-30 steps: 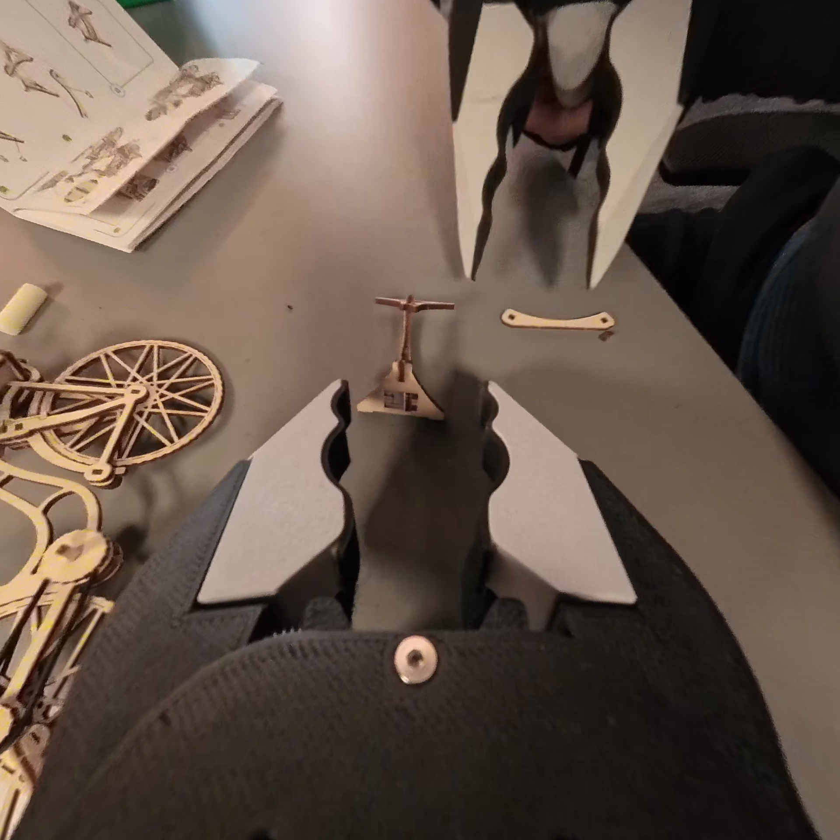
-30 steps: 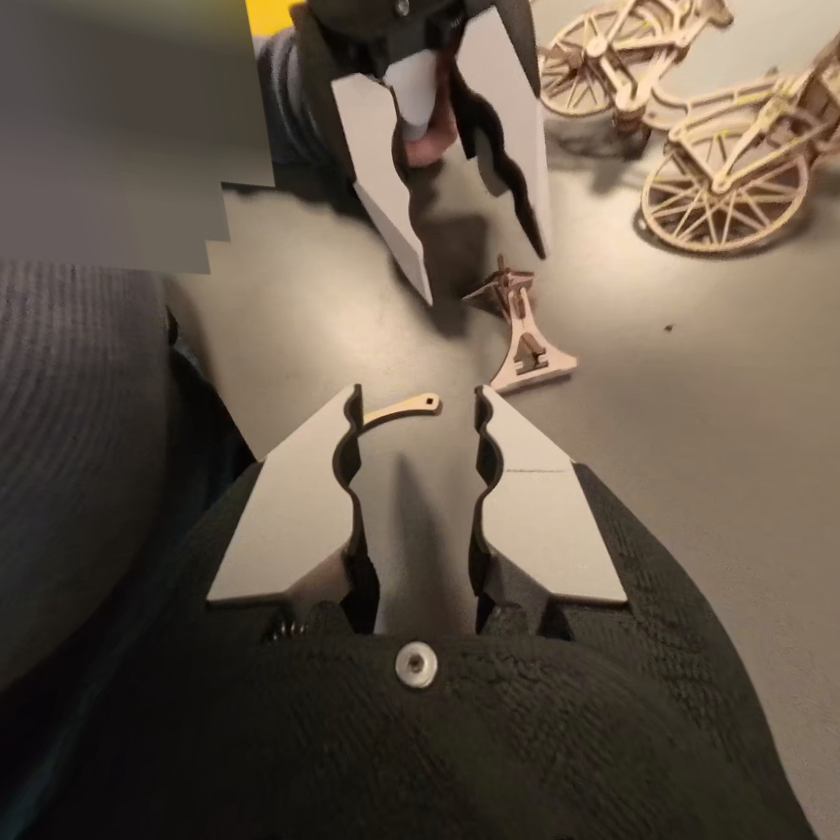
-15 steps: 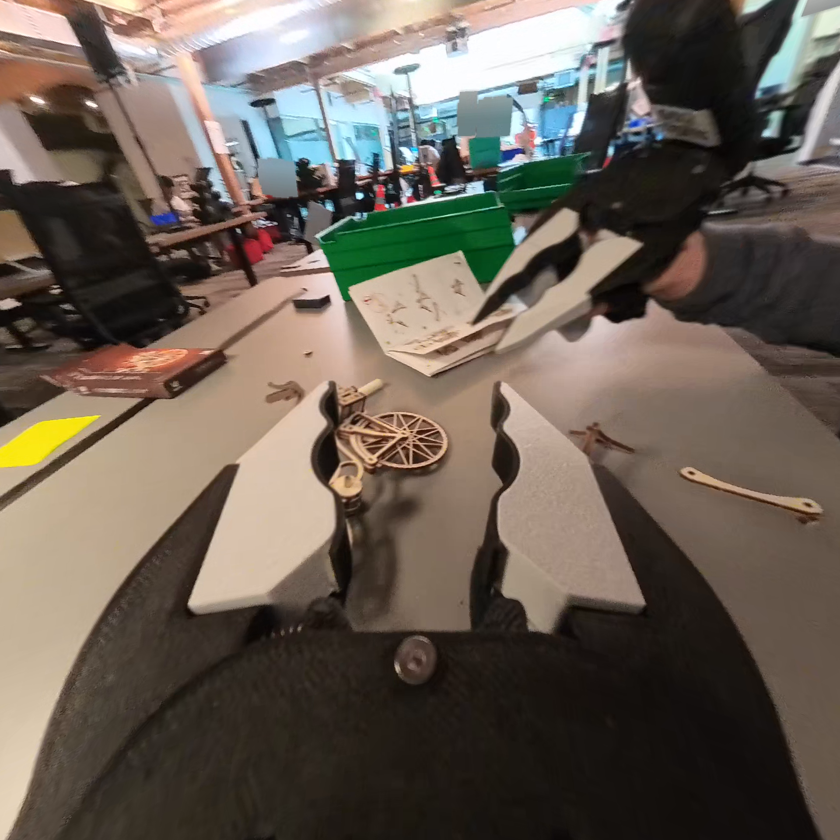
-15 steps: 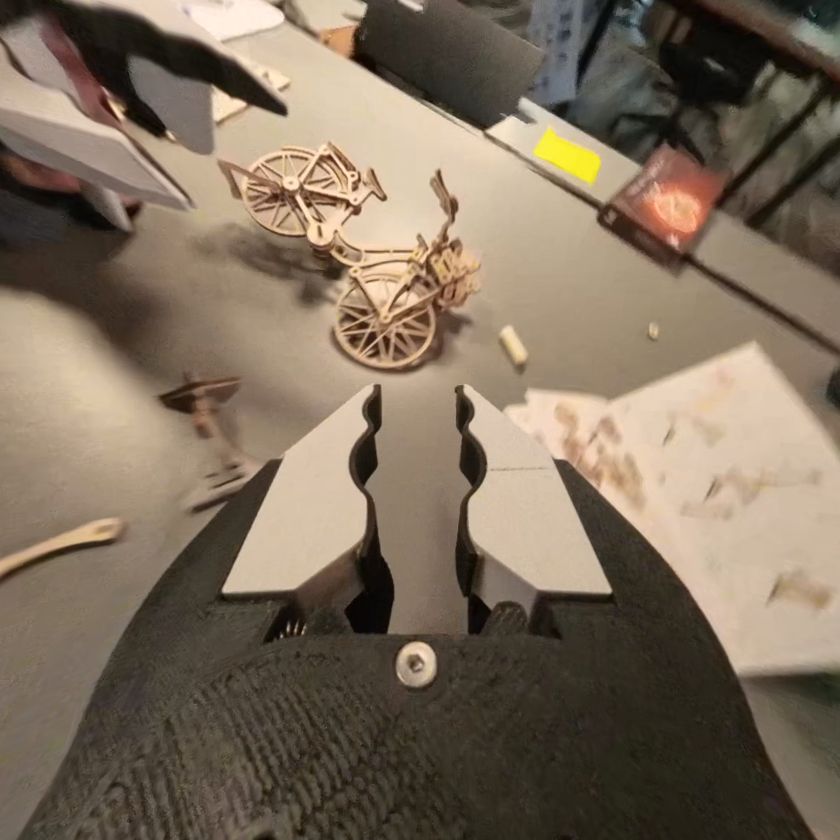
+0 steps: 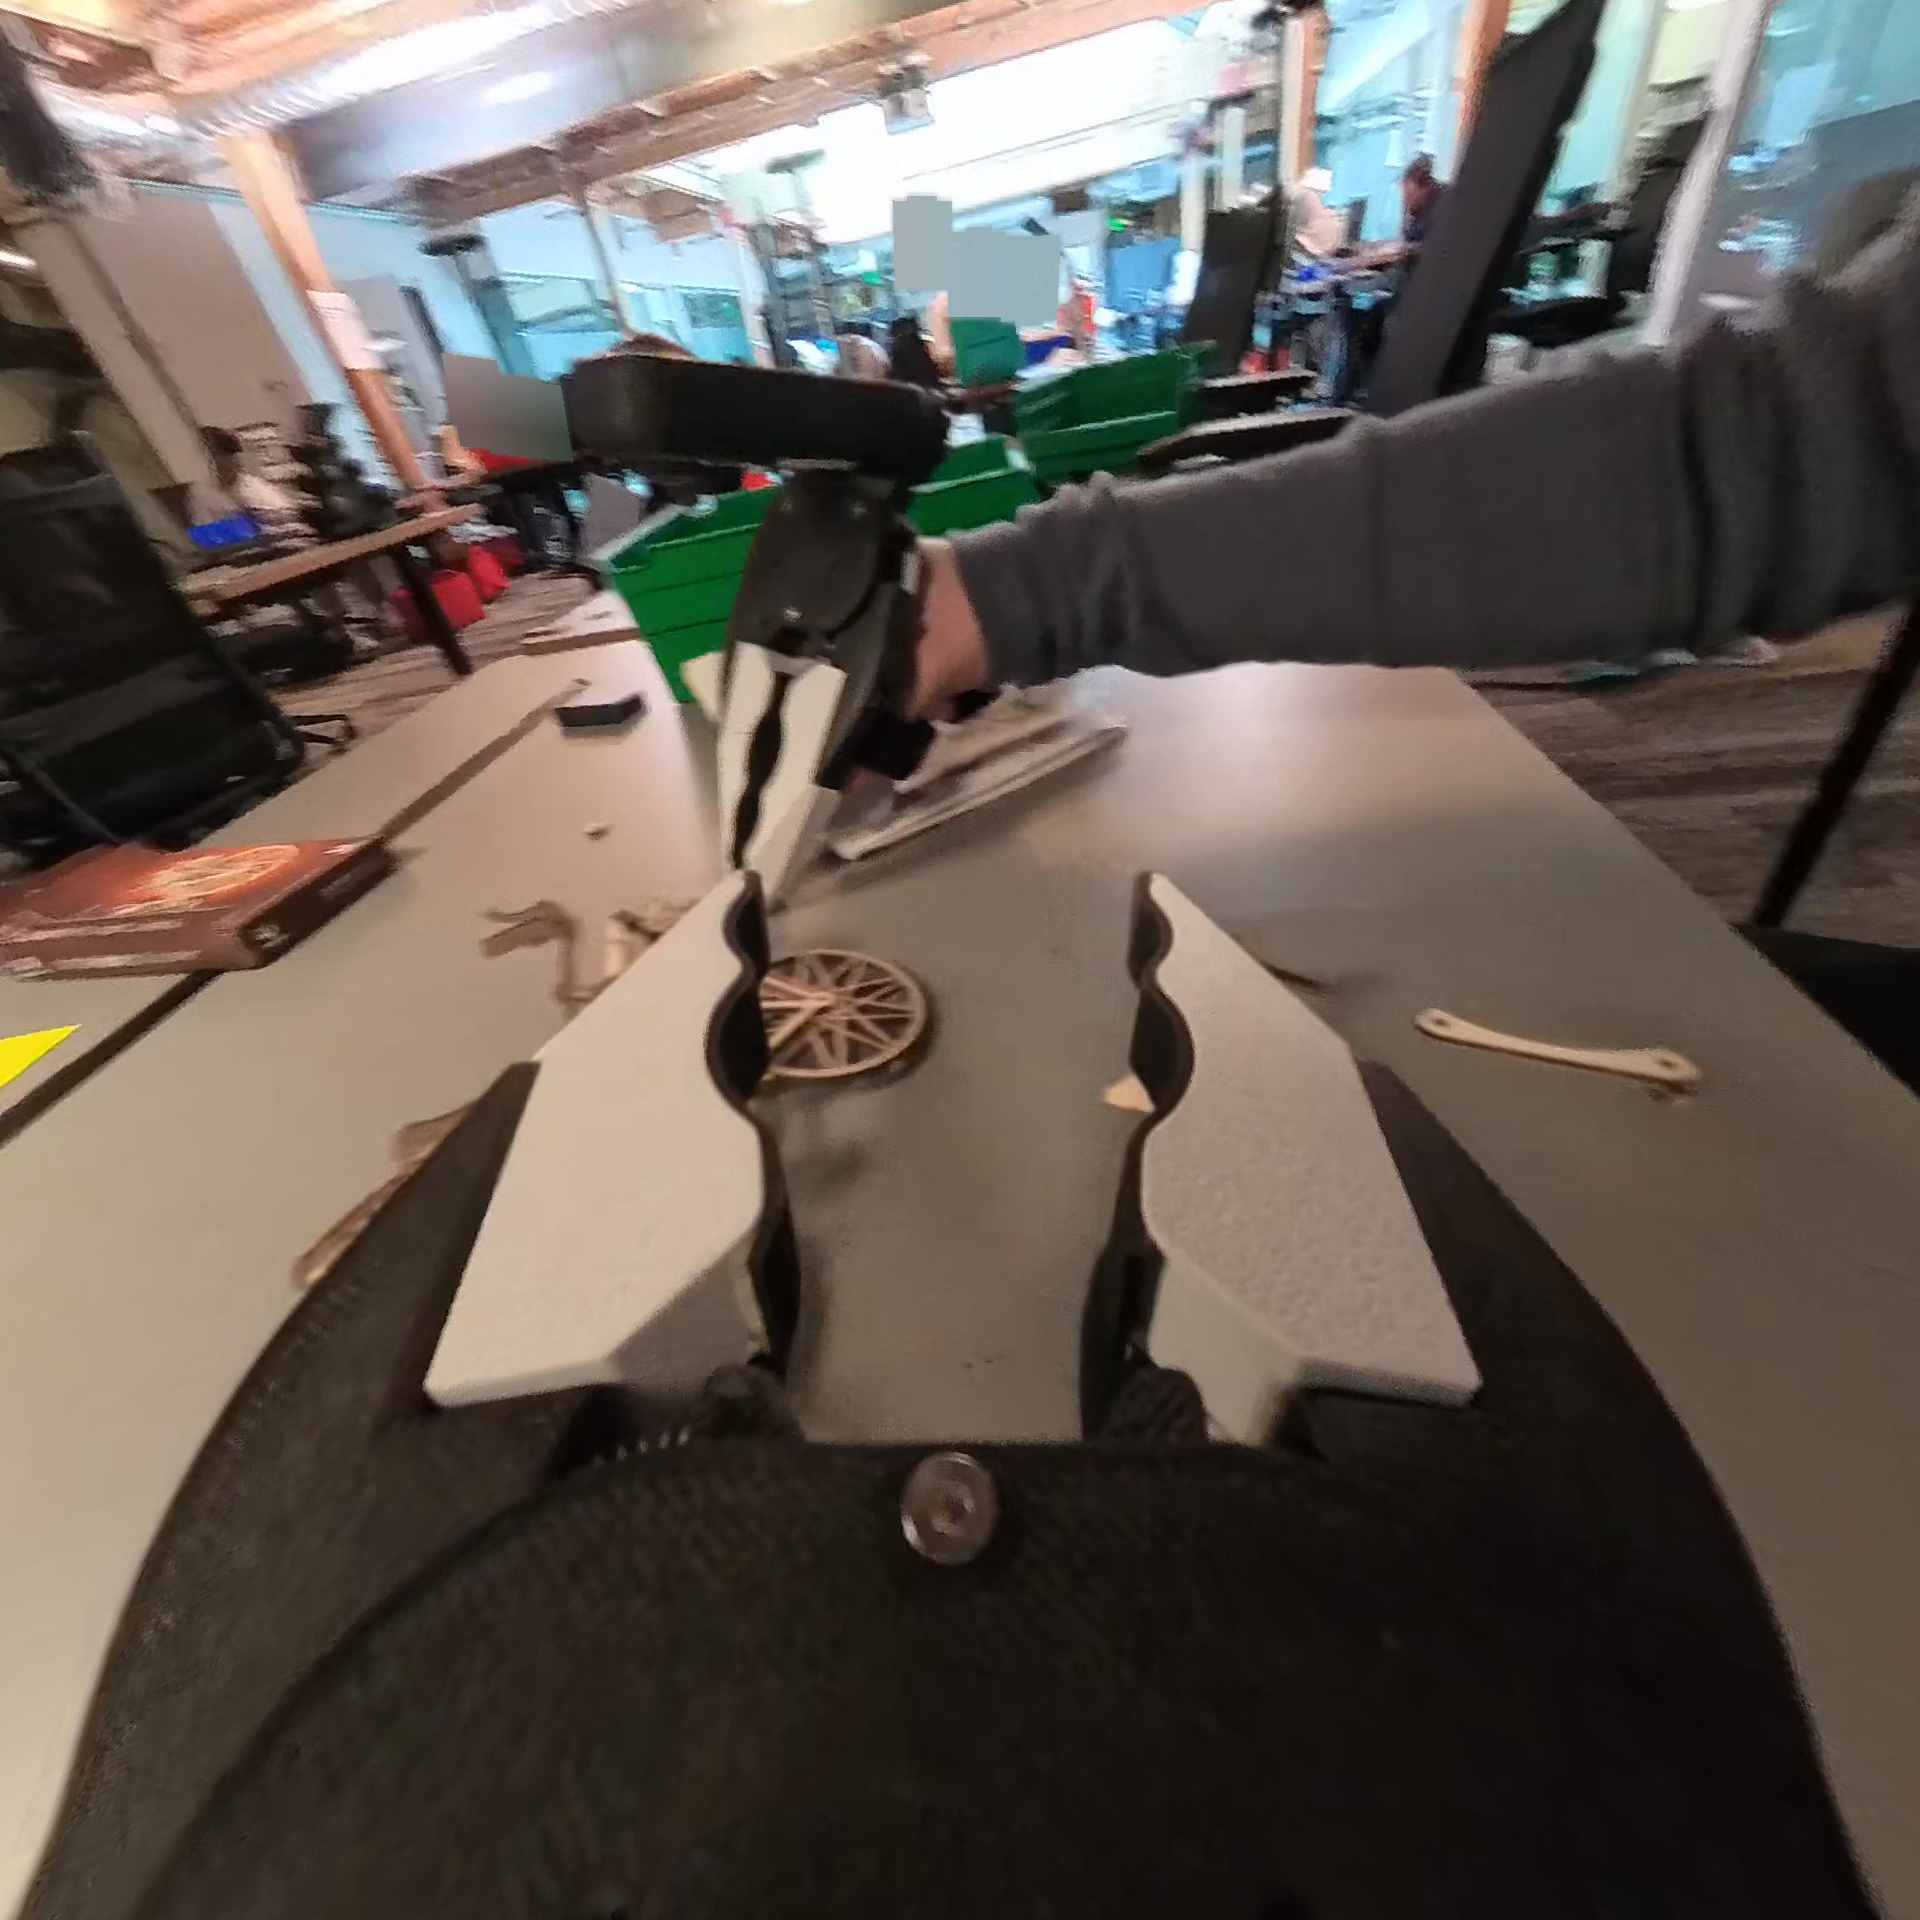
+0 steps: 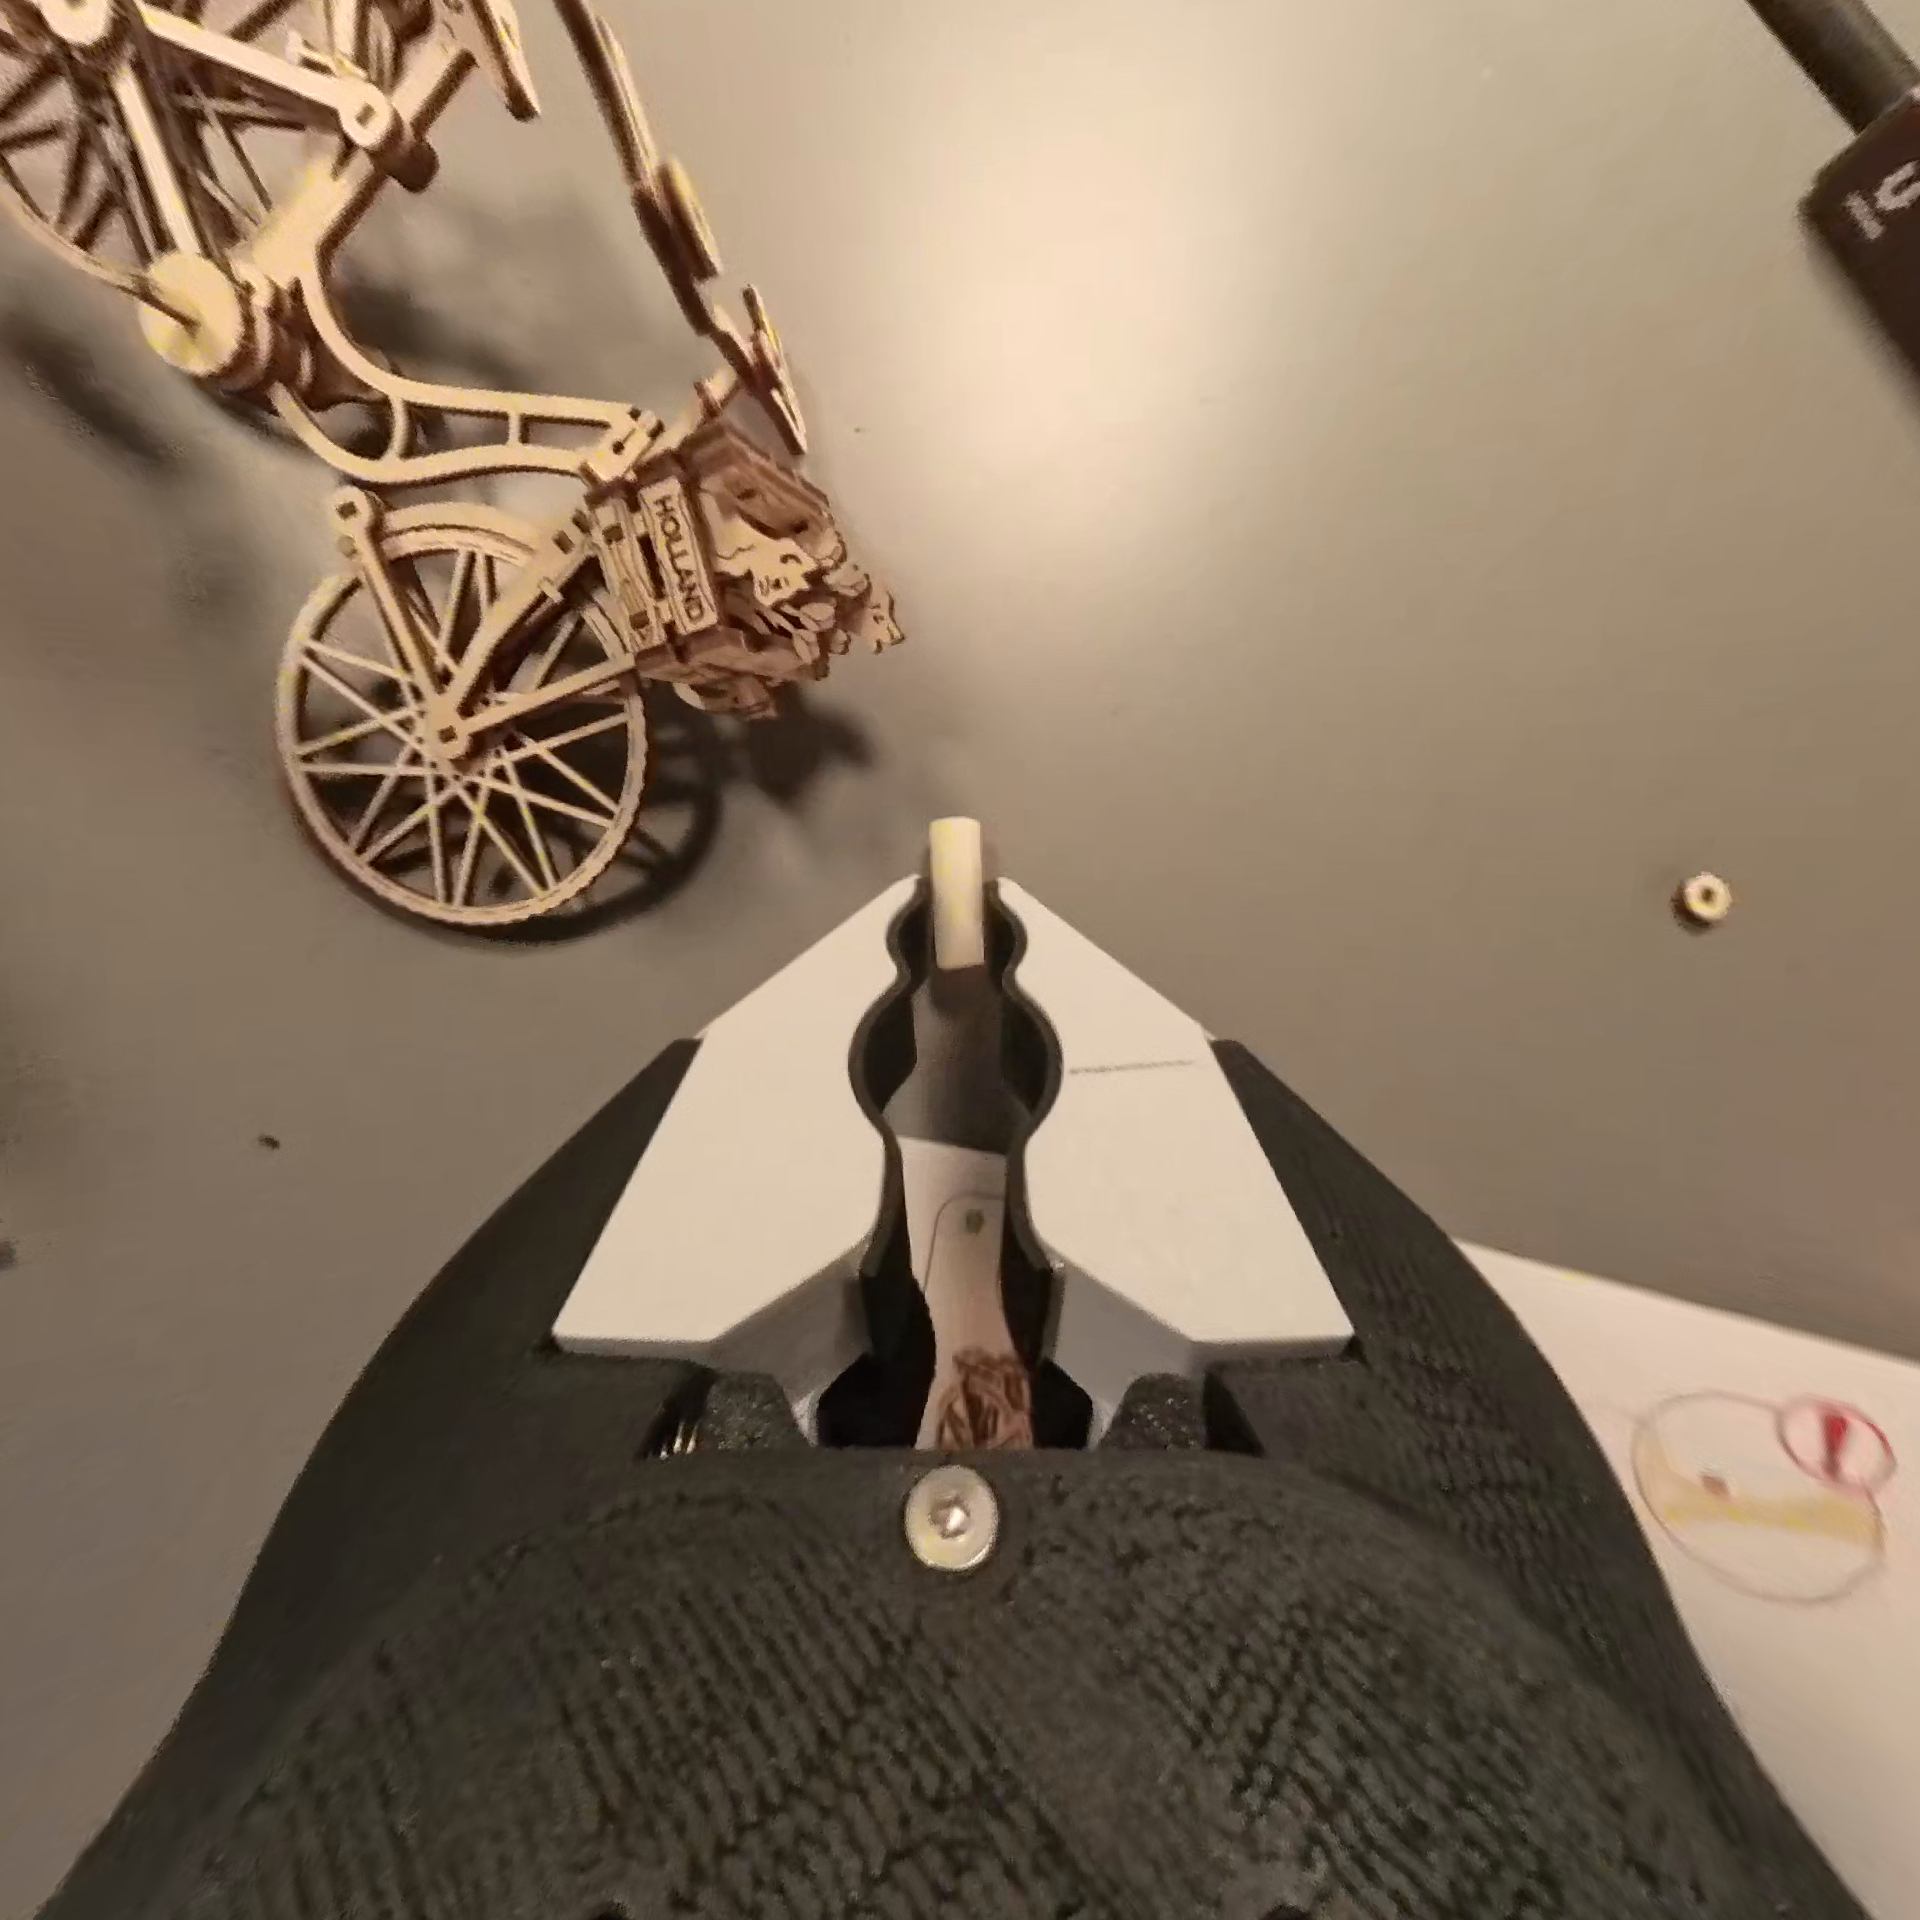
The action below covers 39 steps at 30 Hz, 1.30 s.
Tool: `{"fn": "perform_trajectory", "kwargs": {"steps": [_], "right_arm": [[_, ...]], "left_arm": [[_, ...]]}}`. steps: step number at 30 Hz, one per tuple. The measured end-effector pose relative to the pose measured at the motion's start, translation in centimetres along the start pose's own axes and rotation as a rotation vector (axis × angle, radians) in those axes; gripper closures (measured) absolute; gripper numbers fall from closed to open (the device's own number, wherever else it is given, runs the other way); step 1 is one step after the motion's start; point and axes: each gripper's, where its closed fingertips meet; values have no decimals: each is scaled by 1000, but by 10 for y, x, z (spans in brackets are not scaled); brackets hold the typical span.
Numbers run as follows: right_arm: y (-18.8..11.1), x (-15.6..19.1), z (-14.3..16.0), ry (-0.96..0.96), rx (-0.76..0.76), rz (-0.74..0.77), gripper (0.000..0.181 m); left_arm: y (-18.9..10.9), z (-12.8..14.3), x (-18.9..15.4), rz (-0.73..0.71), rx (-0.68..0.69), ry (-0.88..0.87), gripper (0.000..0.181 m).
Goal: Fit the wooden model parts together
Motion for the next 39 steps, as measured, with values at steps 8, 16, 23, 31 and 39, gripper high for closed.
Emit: {"fn": "perform_trajectory", "kwargs": {"steps": [8, 16, 23, 31, 39], "right_arm": [[-77, 118, 11, -72, -163, 211, 174], [-74, 178, 26, -172, -103, 332, 174], [-72, 181, 18, -316, 0, 434, 174], [-70, 184, 21, -310, 100, 513, 174], [-68, 183, 18, -296, 91, 487, 174]], "left_arm": [[30, 50, -66, 343, 371, 94, 109], [42, 80, -68, 448, 588, 93, 136], [43, 83, -68, 450, 605, 101, 153], [43, 83, -67, 422, 588, 133, 160], [42, 84, -68, 422, 585, 158, 178]]}}
Point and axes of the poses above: each gripper's, where its closed fingertips meet, y out along the fingers, z out of its underside, x = y × z across the jaws, and after that the axes turned 8 degrees about -y, right-handed
